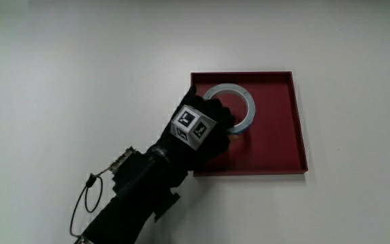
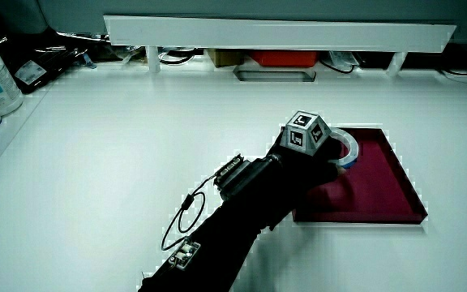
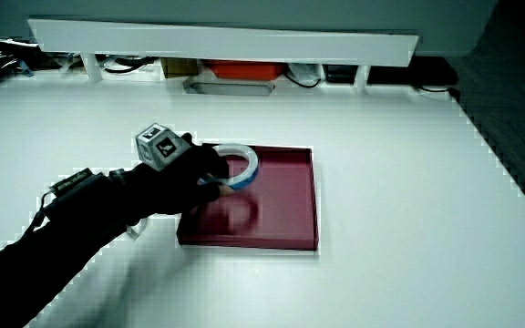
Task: Place blue tape
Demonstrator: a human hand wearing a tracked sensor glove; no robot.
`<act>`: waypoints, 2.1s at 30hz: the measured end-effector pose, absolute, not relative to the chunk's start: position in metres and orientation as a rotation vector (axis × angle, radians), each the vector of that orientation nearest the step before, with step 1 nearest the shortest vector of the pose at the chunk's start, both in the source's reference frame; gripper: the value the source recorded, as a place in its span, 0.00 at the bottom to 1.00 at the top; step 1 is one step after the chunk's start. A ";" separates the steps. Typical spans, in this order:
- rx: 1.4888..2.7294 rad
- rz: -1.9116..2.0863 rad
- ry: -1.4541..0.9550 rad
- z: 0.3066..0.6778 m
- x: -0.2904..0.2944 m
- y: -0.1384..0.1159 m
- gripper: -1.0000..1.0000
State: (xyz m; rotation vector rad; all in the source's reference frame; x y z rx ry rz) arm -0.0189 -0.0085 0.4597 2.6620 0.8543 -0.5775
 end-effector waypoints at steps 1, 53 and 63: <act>2.648 -0.565 0.852 0.461 -0.016 -0.007 0.50; 2.523 -0.403 0.866 0.445 -0.017 0.004 0.06; 2.376 -0.325 0.970 0.402 -0.053 0.011 0.00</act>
